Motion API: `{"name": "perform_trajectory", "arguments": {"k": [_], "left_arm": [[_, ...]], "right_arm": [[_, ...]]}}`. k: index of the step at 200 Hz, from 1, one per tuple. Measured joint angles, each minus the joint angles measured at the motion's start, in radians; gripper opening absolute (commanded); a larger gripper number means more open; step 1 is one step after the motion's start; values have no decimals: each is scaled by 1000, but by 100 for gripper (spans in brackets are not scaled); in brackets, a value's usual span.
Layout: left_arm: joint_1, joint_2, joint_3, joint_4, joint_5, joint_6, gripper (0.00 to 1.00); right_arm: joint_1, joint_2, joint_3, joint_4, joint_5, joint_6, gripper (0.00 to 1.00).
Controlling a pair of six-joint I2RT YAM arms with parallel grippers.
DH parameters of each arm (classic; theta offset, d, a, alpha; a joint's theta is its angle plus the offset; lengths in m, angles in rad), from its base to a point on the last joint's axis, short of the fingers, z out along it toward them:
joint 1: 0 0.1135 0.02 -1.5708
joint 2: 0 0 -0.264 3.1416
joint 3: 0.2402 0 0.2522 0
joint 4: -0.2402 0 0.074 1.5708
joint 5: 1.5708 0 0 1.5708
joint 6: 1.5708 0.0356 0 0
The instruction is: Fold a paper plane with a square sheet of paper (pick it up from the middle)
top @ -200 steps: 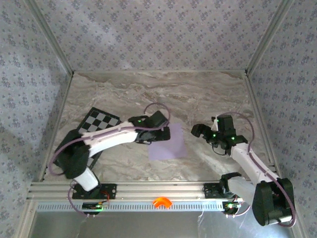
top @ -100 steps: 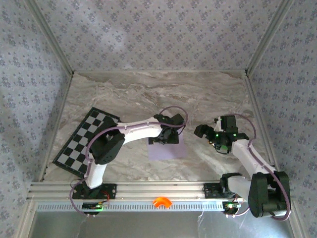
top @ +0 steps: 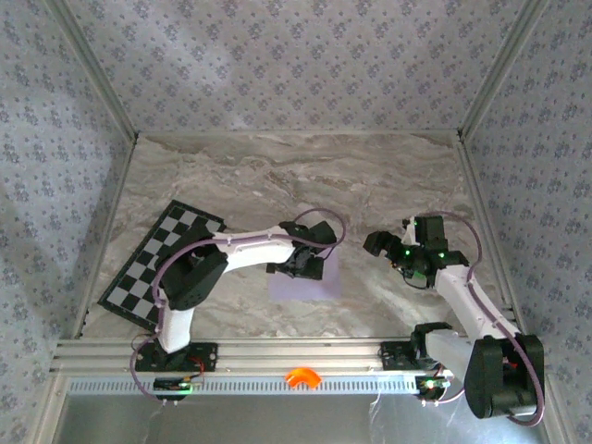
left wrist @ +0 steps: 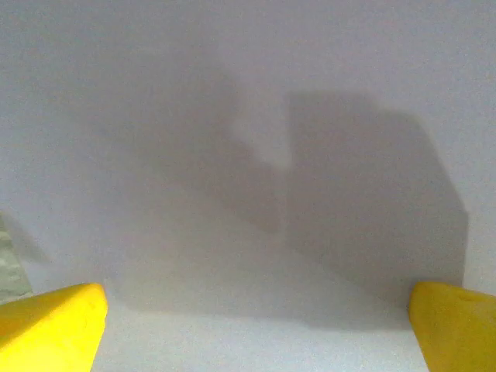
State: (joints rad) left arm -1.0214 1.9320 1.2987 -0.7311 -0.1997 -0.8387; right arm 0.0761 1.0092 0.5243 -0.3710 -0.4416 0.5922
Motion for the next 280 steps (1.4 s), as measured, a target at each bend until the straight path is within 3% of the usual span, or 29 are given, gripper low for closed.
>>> {"name": "perform_trajectory", "arguments": {"k": [48, 140, 280], "left_arm": [[0, -31, -23, -28, -14, 71, 100], [10, -30, 40, 2, 5, -98, 100], [20, 40, 47, 13, 35, -113, 100]], "right_arm": [[14, -8, 0, 1, 0, 3, 97], [44, -56, -1, 8, -2, 11, 100], [58, -37, -17, 23, -12, 15, 100]]}}
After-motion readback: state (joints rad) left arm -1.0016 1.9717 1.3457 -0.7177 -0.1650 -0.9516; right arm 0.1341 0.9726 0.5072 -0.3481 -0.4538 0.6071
